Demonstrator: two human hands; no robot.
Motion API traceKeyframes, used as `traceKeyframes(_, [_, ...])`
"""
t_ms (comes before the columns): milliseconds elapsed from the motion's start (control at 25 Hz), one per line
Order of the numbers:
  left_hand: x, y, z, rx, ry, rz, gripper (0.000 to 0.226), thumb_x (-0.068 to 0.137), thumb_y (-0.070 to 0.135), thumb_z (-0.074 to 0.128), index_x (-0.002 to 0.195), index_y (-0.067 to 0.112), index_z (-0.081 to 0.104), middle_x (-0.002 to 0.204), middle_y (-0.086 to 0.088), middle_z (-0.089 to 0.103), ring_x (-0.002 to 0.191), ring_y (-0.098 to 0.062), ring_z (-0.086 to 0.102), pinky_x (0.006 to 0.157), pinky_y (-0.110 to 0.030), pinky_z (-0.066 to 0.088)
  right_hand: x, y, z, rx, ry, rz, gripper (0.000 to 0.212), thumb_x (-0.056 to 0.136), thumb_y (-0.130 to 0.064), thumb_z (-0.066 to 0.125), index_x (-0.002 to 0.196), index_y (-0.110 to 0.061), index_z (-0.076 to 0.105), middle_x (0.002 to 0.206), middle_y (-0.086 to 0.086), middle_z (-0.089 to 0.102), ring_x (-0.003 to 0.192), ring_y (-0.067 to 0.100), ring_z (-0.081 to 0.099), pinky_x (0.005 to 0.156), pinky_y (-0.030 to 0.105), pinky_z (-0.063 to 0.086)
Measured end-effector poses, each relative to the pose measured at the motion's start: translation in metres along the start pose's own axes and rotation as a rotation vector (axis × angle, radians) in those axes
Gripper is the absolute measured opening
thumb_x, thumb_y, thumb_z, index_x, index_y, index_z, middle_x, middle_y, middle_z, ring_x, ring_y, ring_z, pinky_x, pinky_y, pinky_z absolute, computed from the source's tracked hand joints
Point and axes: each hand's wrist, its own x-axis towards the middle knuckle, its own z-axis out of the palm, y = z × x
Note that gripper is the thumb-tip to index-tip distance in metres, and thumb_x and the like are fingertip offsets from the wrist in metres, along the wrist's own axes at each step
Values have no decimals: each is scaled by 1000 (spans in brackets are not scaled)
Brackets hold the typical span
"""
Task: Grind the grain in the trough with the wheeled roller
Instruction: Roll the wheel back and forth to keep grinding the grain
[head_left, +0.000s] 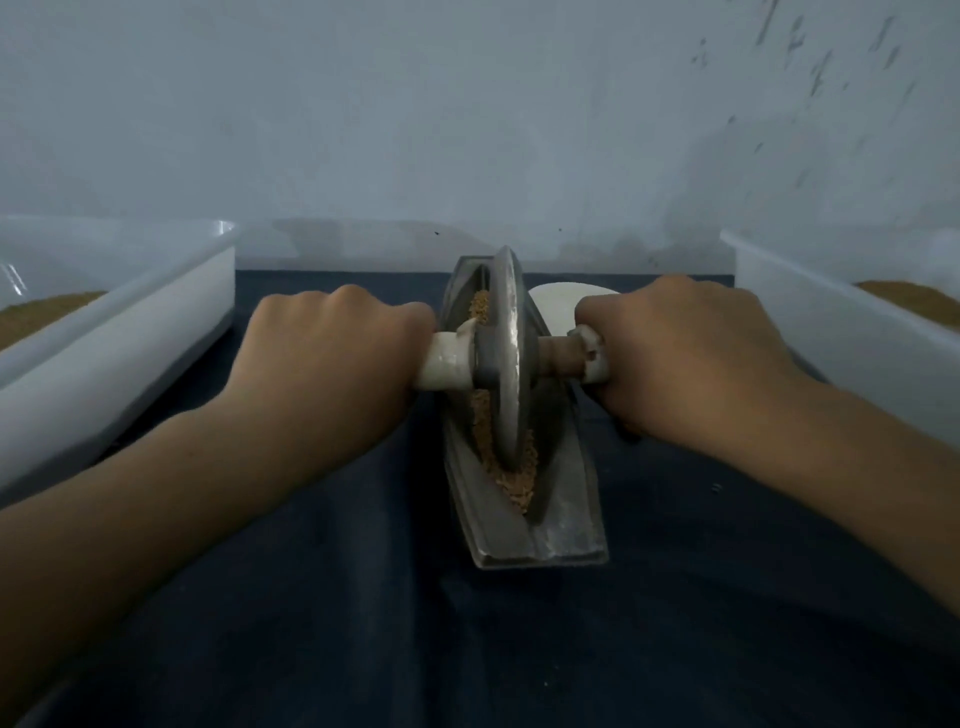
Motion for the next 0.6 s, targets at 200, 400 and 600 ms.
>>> traceKeyframes(200, [49, 7, 34, 61, -59, -89, 13, 82, 17, 64, 76, 21, 53, 60, -4, 41, 59, -32, 58, 51, -31, 29, 51, -2, 40, 76, -85, 174, 20, 84, -28, 65, 74, -26, 47, 68, -1, 49, 59, 22, 46, 49, 25, 27])
traceKeyframes(400, [68, 10, 22, 50, -134, -86, 9, 86, 15, 60, 92, 21, 60, 67, -2, 37, 71, -33, 61, 56, -34, 34, 53, -2, 42, 173, -147, 231, 6, 91, -30, 59, 87, -27, 56, 78, 1, 55, 70, 26, 53, 55, 30, 32])
traceKeyframes(600, [4, 5, -6, 23, 20, 12, 39, 60, 24, 76, 68, 22, 38, 49, 3, 23, 43, -19, 18, 48, -20, 8, -6, -3, 1, 20, 50, 67, 44, 56, -30, 77, 60, -30, 33, 51, -10, 19, 42, 8, 13, 49, 17, 9])
